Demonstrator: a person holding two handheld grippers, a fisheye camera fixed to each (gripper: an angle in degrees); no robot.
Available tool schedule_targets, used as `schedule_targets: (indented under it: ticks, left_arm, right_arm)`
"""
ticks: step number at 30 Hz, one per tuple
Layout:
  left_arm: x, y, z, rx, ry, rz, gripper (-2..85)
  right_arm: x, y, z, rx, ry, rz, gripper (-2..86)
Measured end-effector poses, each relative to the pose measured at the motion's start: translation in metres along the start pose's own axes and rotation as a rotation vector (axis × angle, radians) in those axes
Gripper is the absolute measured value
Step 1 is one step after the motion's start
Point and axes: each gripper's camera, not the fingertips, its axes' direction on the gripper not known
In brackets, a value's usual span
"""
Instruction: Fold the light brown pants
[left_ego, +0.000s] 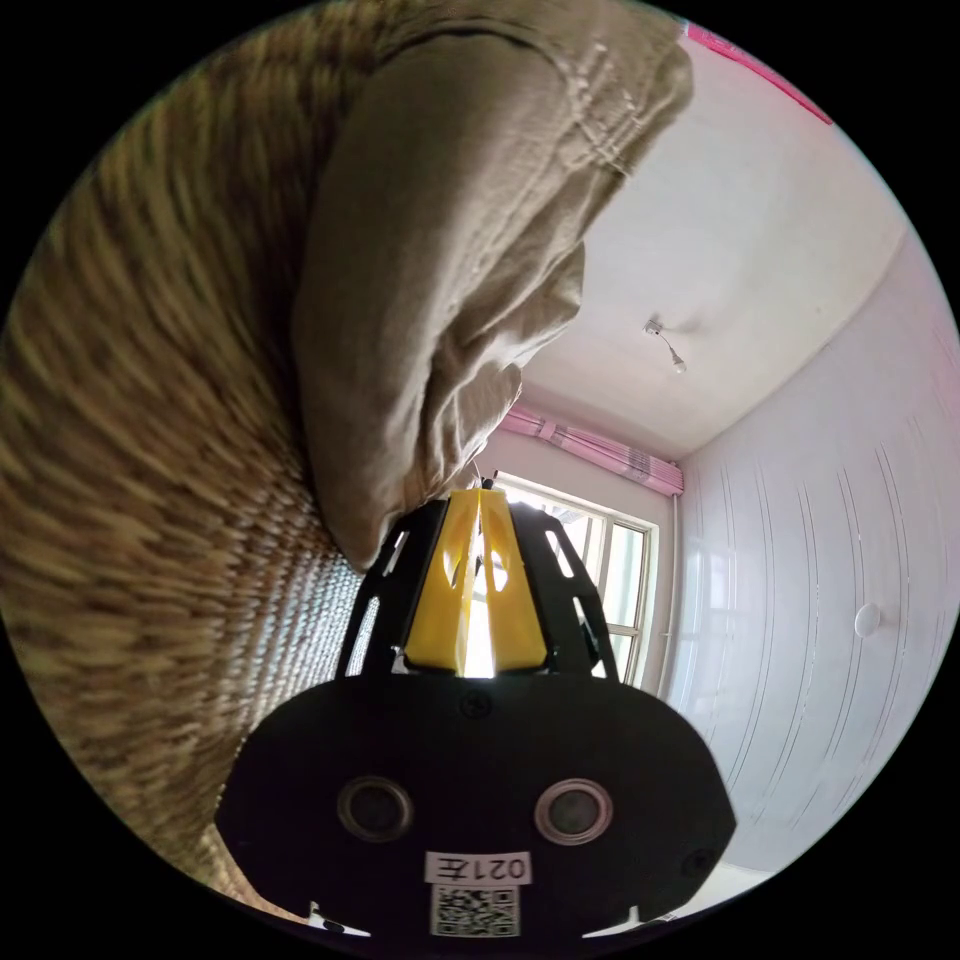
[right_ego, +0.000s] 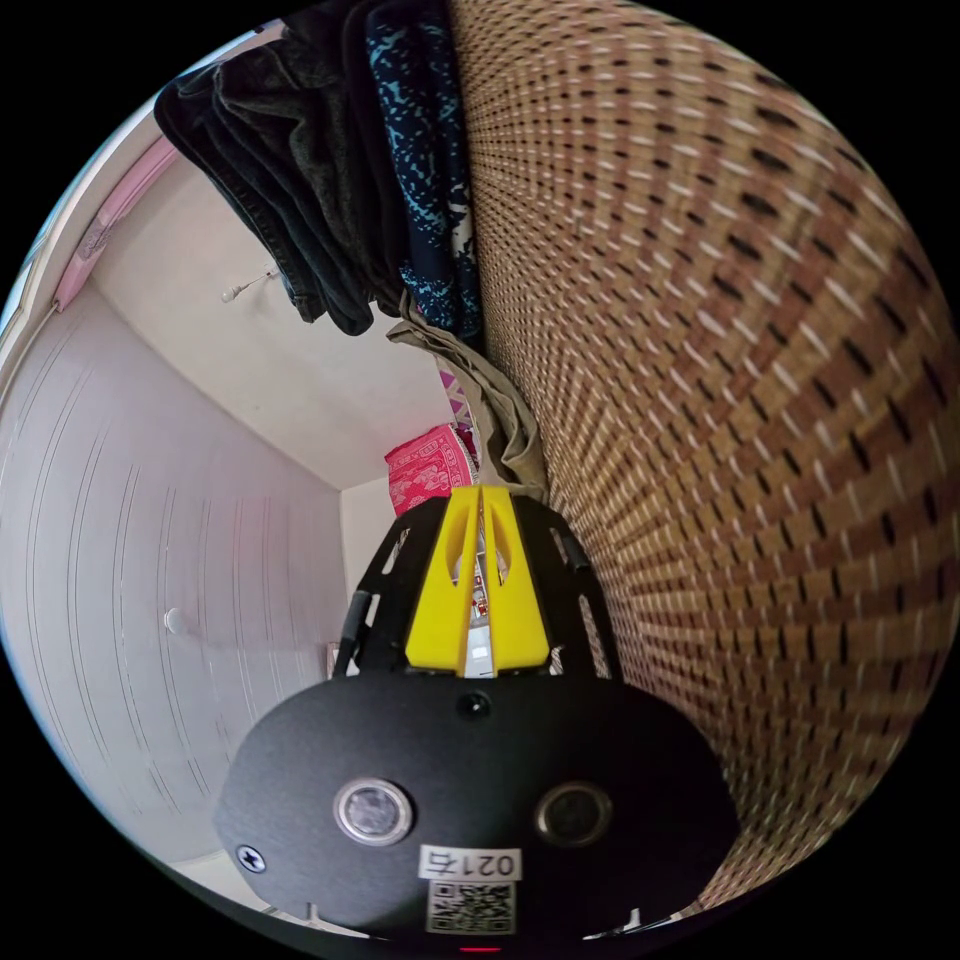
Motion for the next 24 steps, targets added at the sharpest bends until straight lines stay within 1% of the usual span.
schedule_targets:
  ticks: [24]
  left_arm:
    - [-0.0004, 0.0039, 0.0013, -0.001, 0.000, 0.000, -1.0]
  right_arm:
    - [0.0003, 0.0011, 0.0019, 0.000, 0.000, 0.000, -0.6]
